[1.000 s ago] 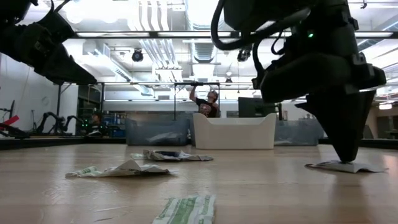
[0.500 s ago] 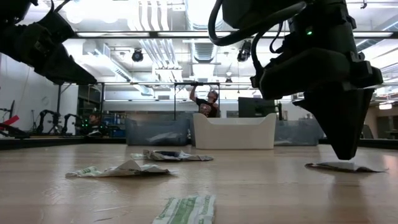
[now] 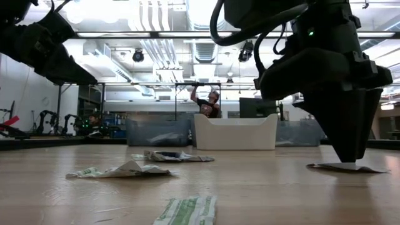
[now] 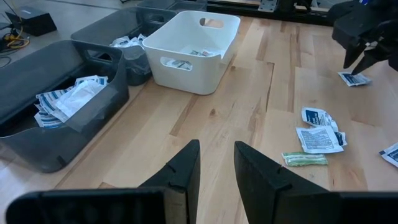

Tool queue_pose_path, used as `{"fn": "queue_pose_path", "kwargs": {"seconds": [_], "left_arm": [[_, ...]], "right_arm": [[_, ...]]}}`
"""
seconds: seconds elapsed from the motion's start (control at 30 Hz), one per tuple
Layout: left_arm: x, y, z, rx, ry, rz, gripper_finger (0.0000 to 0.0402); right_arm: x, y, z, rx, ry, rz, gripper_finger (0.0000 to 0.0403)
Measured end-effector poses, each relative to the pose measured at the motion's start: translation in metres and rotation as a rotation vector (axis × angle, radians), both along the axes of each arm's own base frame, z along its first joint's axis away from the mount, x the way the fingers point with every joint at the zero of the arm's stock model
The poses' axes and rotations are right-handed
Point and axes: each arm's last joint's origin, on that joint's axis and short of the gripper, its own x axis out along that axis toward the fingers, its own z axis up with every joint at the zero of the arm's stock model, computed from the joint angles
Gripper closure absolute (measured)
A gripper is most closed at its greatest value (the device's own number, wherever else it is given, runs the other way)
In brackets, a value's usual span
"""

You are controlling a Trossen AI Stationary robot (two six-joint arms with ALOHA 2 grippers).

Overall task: Pick & Place First Aid Supplies
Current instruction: Put the blue alcohol pad into the middle gray bin

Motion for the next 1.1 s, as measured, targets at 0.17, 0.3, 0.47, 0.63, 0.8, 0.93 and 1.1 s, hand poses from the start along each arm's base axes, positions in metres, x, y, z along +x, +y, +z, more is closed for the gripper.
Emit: {"fn": "queue_pose_path", "kwargs": {"seconds": [0.17,0.3,0.47,0.63,0.8,0.93,1.1], "left_arm": [[0.0,0.0,0.0,0.0,0.0,0.0,0.0307],[0.0,0.0,0.0,0.0,0.001,0.0,0.0307],[0.001,0.0,-0.001,0.001,0.008,0.0,0.0307],[0.001,0.0,-0.001,0.001,0.008,0.0,0.0307],[0.001,0.0,-0.001,0.001,0.008,0.0,0.0307],[0.001,0.0,-0.001,0.002,0.009,0.0,0.0307],[0.001,0.0,-0.001,0.002,0.009,0.001,0.0307]], "right_arm": [[0.003,0.002,-0.011,0.027,-0.021,-0.005,0.03],[0.005,0.003,-0.023,0.056,0.014,-0.008,0.0306],[0.006,0.004,-0.028,0.081,0.03,-0.006,0.0334],[0.006,0.005,-0.027,0.083,0.027,0.005,0.0379],[0.005,0.004,-0.025,0.09,0.025,0.044,0.0393],[0.004,0.0,-0.014,0.107,-0.001,0.084,0.0394],[0.007,-0.013,0.012,0.125,-0.112,0.24,0.0395]]}}
